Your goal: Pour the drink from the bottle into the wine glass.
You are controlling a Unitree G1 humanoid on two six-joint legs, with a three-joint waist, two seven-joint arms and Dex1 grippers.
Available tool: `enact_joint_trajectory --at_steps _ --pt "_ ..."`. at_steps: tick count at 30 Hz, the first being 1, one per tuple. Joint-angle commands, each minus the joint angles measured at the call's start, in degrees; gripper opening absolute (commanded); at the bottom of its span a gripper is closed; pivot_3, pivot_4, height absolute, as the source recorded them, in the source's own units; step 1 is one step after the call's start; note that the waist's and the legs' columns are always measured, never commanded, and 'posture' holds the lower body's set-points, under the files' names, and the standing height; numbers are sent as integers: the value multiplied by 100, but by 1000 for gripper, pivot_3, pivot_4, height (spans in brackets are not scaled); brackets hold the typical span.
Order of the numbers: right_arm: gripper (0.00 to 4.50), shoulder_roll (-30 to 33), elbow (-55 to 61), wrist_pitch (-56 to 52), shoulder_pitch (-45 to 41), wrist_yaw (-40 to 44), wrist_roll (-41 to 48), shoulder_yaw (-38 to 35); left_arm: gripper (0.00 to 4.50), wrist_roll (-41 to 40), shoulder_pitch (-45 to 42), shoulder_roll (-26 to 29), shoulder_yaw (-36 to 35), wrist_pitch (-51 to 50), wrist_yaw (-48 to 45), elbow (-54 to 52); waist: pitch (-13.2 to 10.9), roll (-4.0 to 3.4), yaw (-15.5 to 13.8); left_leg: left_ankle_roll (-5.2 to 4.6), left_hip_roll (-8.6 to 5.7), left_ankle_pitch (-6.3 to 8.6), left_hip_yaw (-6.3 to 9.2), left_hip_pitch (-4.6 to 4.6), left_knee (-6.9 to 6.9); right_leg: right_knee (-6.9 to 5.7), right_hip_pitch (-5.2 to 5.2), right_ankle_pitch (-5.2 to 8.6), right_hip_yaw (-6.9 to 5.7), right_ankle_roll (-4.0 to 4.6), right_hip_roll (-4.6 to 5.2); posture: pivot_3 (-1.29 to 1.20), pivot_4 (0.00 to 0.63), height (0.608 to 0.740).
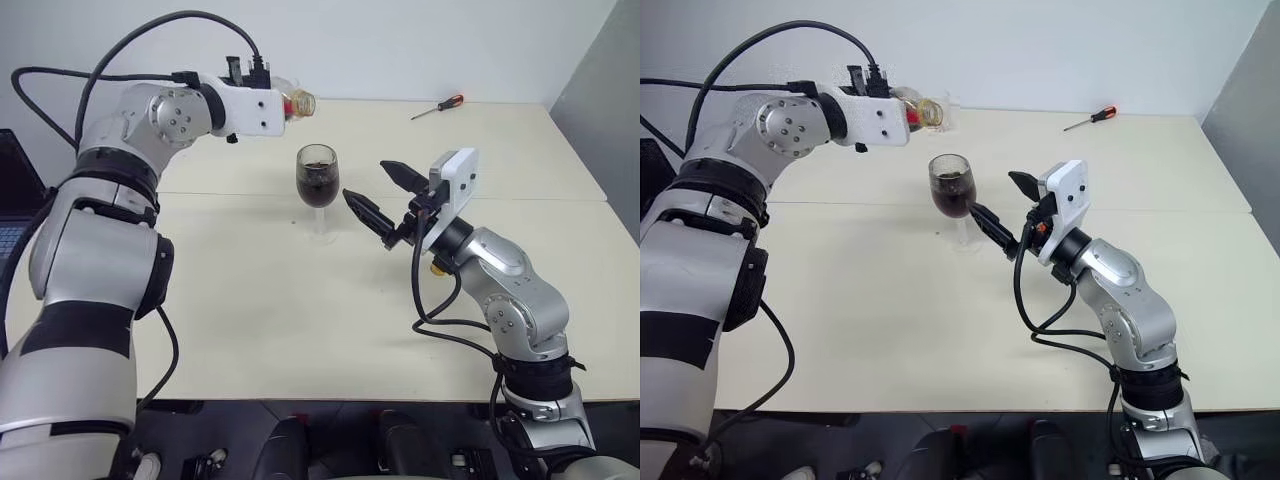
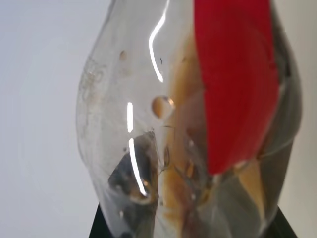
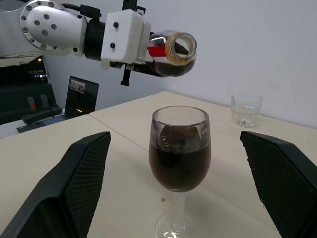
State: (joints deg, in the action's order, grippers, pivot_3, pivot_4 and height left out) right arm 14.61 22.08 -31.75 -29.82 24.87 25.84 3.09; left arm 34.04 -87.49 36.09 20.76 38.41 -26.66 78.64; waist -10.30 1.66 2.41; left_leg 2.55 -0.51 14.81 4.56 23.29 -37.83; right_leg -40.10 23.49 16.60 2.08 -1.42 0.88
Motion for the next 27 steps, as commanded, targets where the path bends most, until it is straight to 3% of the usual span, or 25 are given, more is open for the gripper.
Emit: enact_joint_trajectory --at_steps 1,10,19,27 --pt "4500 23 115 143 -44 10 -31 -66 1153 -447 25 9 -397 -170 -239 -115 0 0 3 0 0 0 0 0 0 0 0 0 0 0 0 0 150 740" --pt "4500 21 144 134 -42 17 -18 -55 1153 -1038 155 -130 -914 -468 -661 -189 0 0 3 0 -1 0 3 2 -3 -1 0 0 -2 0 0 0 150 740" --pt "4500 -36 413 68 122 133 206 -8 1153 -2159 387 -522 -1908 -1112 -1190 -368 0 0 6 0 0 0 4 3 -5 -2 1 0 -3 0 1 0 150 740" --pt "4500 91 623 111 209 384 204 167 1153 -3007 909 -648 -2586 -1682 -1128 -921 1 0 48 1 1 0 7 2 -6 -6 1 0 -1 0 2 0 150 740"
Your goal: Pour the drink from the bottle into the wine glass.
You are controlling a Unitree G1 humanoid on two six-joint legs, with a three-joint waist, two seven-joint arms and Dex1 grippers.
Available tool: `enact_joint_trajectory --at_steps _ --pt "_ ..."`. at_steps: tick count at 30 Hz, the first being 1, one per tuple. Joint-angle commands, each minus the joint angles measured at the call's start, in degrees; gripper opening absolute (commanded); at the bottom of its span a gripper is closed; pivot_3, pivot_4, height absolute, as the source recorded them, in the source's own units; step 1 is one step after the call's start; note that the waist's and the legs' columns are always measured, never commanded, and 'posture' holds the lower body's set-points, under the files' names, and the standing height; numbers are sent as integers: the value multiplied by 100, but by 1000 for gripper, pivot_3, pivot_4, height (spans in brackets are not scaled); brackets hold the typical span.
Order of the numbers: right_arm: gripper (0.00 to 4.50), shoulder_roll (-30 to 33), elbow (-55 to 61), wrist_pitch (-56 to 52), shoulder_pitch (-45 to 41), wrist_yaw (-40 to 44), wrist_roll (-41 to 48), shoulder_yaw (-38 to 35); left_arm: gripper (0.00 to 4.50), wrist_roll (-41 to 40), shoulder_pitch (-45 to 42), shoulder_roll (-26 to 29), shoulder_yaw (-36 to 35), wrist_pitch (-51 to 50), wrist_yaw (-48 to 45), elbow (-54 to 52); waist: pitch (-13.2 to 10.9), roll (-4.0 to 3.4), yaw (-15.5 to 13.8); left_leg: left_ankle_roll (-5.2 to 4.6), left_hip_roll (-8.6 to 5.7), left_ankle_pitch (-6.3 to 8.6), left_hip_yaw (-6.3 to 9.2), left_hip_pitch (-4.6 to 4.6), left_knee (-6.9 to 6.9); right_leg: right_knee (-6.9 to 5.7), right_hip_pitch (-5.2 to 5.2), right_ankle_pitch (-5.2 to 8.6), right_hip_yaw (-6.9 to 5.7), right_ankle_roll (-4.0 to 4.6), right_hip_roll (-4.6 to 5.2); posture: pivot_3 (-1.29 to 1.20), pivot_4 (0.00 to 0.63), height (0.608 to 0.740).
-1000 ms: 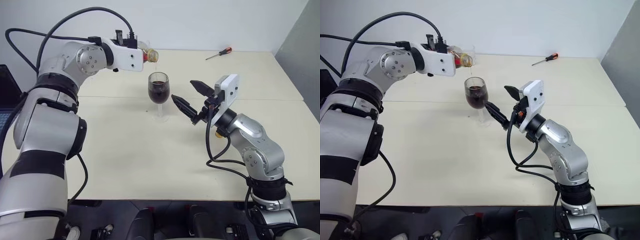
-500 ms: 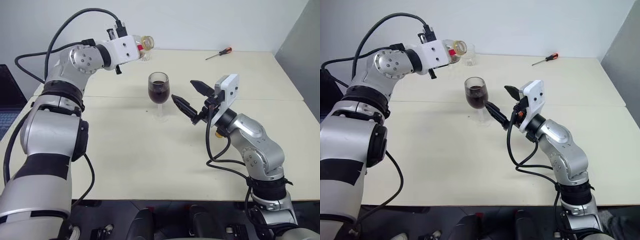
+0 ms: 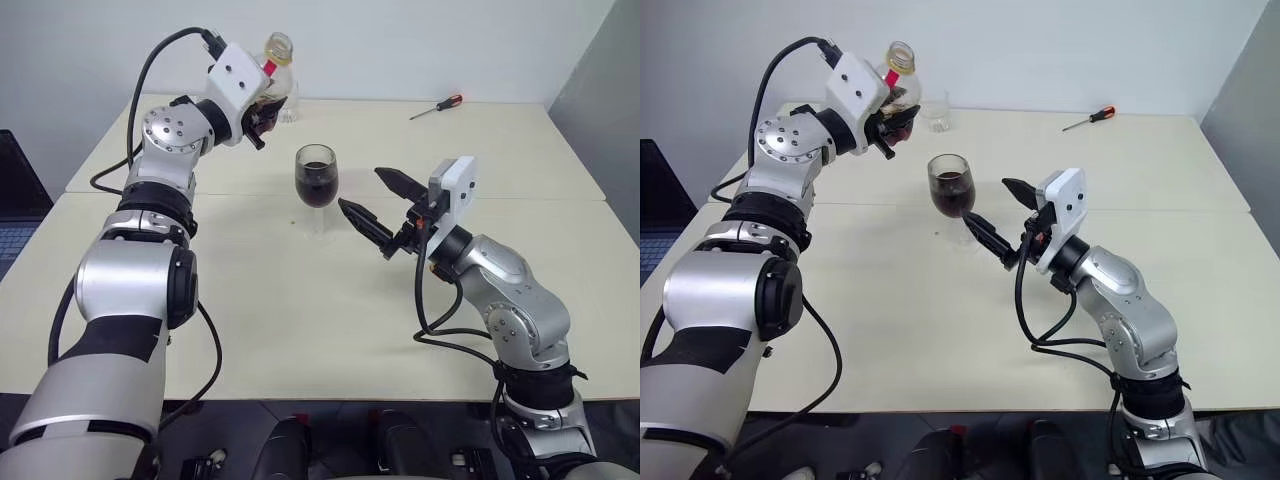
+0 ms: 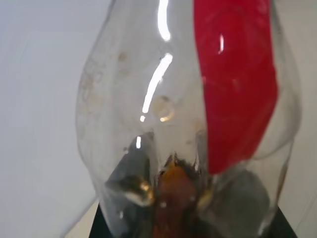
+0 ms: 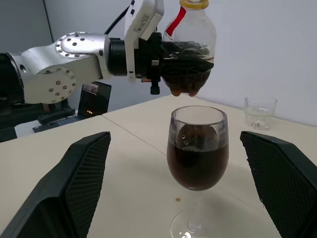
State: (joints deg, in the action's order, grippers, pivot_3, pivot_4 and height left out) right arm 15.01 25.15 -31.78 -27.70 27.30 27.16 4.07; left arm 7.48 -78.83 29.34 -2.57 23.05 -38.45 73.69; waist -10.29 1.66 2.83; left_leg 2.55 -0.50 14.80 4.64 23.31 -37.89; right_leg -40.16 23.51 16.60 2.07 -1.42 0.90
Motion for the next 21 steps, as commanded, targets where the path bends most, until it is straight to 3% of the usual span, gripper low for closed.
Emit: enact_joint_trajectory --at_steps 1,13,21 --pt "4500 68 347 112 13 180 82 95 1153 -452 158 41 -337 -228 108 -555 0 0 13 0 0 0 0 0 0 0 0 0 0 0 0 0 150 740" --pt "4500 91 532 145 148 597 314 204 1153 -1198 1866 369 -1057 -1154 961 -2400 2 1 39 3 5 -1 23 -3 0 -5 4 0 8 0 17 0 150 740" --pt "4500 353 609 797 716 1104 -11 566 1153 -1642 3256 496 -1585 -1018 1200 -2777 10 8 15 1 4 0 29 -4 0 -4 3 0 6 0 20 0 150 740"
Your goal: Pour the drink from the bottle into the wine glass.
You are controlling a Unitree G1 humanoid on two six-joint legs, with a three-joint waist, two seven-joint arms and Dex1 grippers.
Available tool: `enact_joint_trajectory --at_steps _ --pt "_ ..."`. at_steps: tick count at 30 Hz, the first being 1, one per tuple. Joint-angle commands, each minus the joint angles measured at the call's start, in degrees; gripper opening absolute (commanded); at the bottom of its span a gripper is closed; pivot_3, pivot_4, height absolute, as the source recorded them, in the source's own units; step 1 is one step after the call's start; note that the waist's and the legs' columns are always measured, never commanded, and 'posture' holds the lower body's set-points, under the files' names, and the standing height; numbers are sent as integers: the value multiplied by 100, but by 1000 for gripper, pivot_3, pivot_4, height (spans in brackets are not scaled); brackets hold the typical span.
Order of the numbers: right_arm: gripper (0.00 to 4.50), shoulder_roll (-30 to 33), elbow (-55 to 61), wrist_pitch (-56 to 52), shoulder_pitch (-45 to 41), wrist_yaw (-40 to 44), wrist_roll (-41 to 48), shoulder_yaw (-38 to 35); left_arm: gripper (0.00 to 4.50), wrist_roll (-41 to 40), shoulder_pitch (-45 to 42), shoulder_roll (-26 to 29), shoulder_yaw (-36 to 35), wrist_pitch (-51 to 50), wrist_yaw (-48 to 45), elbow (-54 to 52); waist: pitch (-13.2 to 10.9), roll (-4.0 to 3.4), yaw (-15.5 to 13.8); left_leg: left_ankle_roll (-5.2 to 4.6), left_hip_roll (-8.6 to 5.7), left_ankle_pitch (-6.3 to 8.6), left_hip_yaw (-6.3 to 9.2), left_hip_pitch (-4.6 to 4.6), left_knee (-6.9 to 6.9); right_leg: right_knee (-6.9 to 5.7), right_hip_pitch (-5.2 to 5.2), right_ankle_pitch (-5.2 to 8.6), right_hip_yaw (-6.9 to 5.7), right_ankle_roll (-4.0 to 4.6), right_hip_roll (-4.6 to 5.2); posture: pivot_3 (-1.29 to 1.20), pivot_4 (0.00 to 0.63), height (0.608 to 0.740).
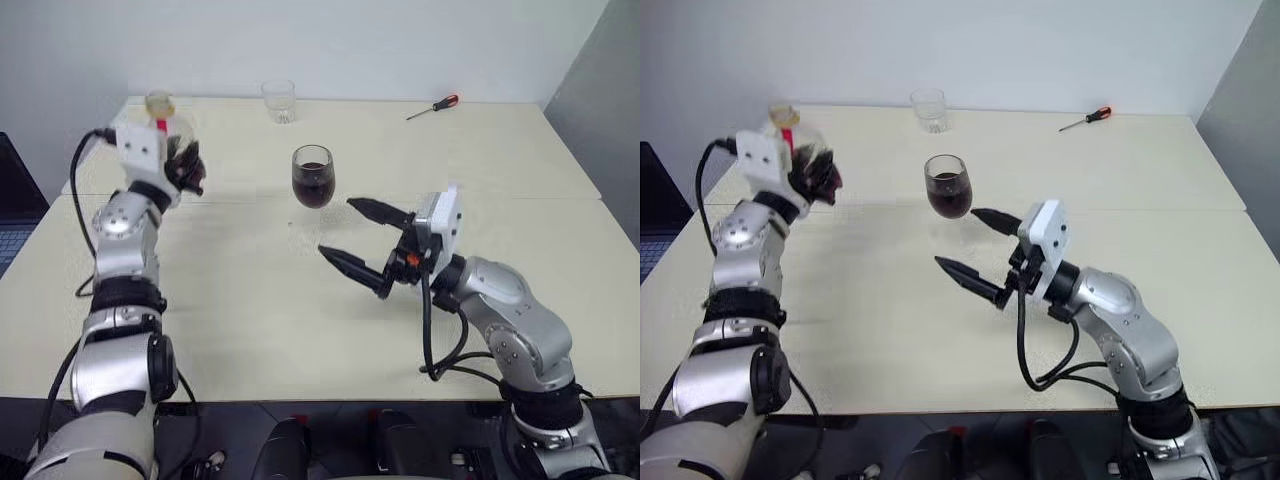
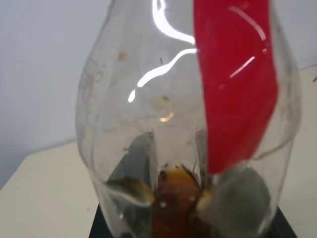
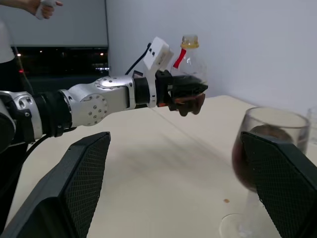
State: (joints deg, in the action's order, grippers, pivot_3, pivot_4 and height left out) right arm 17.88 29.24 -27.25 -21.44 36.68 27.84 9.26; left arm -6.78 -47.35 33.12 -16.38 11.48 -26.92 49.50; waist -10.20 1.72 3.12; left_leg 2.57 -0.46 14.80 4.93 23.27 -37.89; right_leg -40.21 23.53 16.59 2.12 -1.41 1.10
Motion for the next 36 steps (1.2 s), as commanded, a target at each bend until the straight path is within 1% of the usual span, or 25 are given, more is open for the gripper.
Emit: enact_joint_trajectory --at_steps 1,7,13,22,36 --pt "4500 85 188 403 136 207 -100 62 1153 -243 167 113 -224 148 48 -351 2 4 -30 0 0 0 3 2 -2 0 0 0 -3 0 0 0 150 740" --pt "4500 121 116 536 269 263 -173 139 1153 -343 128 119 -297 206 188 -185 14 24 -132 -1 -5 1 0 -1 -7 0 -7 0 -4 0 0 0 150 740" --pt "4500 90 -49 571 322 113 -405 268 1153 -367 -41 171 -352 402 257 249 18 30 -129 -1 -4 1 -1 -2 -8 0 -7 0 -5 0 0 0 150 740" --pt "4500 -19 -176 390 473 -247 -542 264 1153 -540 -183 217 -440 670 170 879 19 32 -126 -1 -3 1 -4 -4 -6 0 -7 0 -2 0 0 0 150 740" --pt "4500 -85 -142 315 514 -364 -558 246 1153 -855 91 0 -608 530 97 1129 20 33 -128 -1 -3 1 -4 -4 -6 0 -8 0 -3 0 -1 0 150 740"
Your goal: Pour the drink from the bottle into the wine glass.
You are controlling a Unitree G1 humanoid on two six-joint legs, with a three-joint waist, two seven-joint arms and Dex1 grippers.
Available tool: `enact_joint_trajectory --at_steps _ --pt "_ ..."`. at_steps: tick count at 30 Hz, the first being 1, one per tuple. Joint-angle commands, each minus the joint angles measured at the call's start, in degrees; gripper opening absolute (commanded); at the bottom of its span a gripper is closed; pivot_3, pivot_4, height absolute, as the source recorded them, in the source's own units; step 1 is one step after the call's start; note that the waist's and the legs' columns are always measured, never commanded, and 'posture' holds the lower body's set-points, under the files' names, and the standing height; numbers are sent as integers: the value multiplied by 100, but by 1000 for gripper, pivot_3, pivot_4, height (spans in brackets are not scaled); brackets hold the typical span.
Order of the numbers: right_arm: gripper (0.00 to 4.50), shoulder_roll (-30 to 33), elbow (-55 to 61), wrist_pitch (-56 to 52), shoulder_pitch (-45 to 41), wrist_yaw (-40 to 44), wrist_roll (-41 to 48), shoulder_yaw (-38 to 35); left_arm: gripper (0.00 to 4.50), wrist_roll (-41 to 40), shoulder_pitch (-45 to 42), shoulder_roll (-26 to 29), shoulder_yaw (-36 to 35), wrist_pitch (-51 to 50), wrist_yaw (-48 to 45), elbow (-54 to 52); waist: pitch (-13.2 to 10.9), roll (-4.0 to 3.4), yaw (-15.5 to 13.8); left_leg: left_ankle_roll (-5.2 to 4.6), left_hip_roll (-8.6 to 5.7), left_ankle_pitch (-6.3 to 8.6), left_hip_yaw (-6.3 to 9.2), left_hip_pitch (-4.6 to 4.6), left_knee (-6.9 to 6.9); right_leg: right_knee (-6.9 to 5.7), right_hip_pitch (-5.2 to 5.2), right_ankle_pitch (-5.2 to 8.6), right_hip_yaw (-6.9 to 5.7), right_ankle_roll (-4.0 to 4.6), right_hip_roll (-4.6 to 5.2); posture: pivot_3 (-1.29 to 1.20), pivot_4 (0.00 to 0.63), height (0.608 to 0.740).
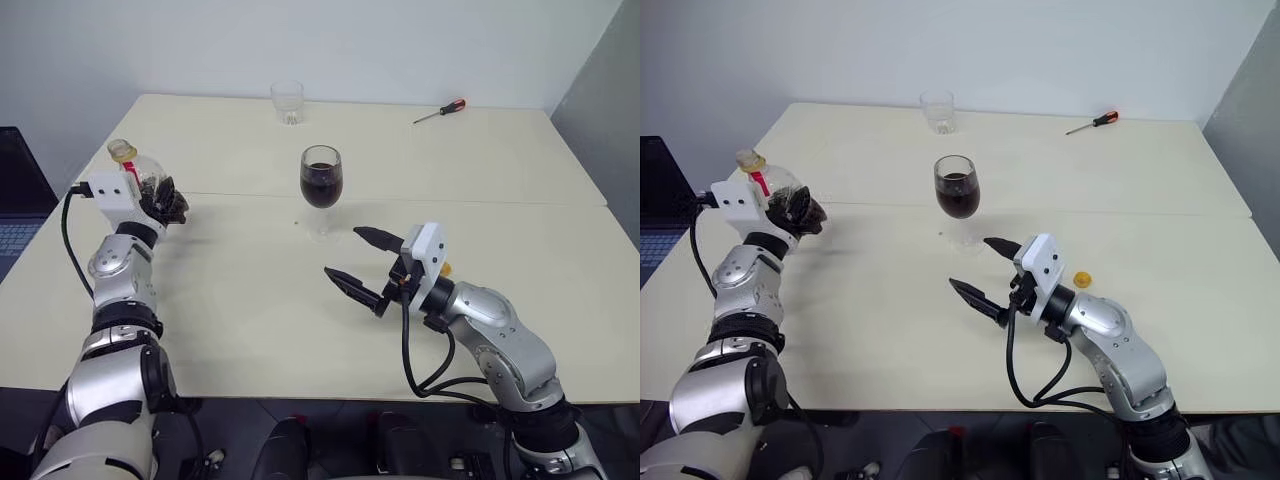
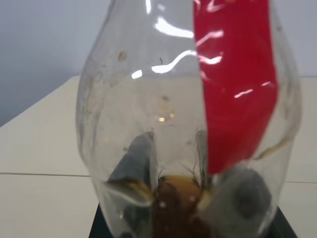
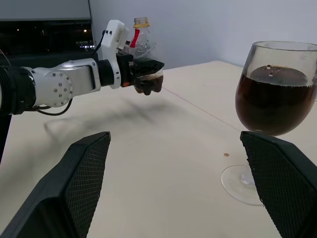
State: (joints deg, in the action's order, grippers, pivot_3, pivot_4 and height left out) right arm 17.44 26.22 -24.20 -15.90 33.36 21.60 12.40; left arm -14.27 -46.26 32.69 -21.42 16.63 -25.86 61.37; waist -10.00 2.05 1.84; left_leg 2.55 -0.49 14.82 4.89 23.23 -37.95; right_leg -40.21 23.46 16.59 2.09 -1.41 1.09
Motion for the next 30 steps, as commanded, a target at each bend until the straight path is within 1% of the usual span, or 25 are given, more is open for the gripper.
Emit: enact_joint_trajectory --at_steps 1,15,17,18,22,23,25,26,30 --pt "4500 -47 152 9 -51 -29 68 -72 1153 -91 -2 38 -95 7 6 -58 0 0 0 0 0 0 0 0 0 0 0 0 0 0 0 0 150 740" --pt "4500 -94 -1 83 -152 2 30 -103 1153 11 160 27 -22 57 20 -31 1 1 0 0 1 0 0 -1 1 0 0 0 0 0 0 0 150 740" --pt "4500 -104 -9 87 -164 -3 32 -107 1815 13 159 28 -24 70 17 -30 0 1 0 0 0 0 0 -1 1 0 0 0 1 0 0 0 150 740" --pt "4500 -105 -10 90 -165 -2 32 -108 2055 14 158 28 -24 76 15 -30 0 1 0 0 1 0 0 -1 1 0 0 0 0 0 0 0 150 740" --pt "4500 -110 -14 98 -165 3 32 -117 3370 26 121 53 -25 90 16 0 0 1 0 0 0 0 1 -1 1 0 0 0 0 0 0 0 150 740" --pt "4500 -113 -18 100 -170 3 31 -116 3611 27 113 59 -26 90 14 7 0 1 0 0 0 0 0 -1 1 0 0 0 0 0 0 0 150 740" --pt "4500 -115 -25 104 -178 3 27 -116 4303 26 95 73 -31 92 9 23 0 1 0 0 0 0 0 -1 1 0 0 0 1 0 0 0 150 740" --pt "4500 -115 -26 105 -180 4 27 -118 4482 24 87 78 -34 94 6 29 1 1 0 0 0 0 1 -1 1 0 0 0 0 0 0 0 150 740" --pt "4500 -109 -33 106 -190 15 29 -124 4482 21 76 78 -37 109 8 35 0 1 0 0 0 0 0 -1 1 0 0 0 1 0 0 0 150 740"
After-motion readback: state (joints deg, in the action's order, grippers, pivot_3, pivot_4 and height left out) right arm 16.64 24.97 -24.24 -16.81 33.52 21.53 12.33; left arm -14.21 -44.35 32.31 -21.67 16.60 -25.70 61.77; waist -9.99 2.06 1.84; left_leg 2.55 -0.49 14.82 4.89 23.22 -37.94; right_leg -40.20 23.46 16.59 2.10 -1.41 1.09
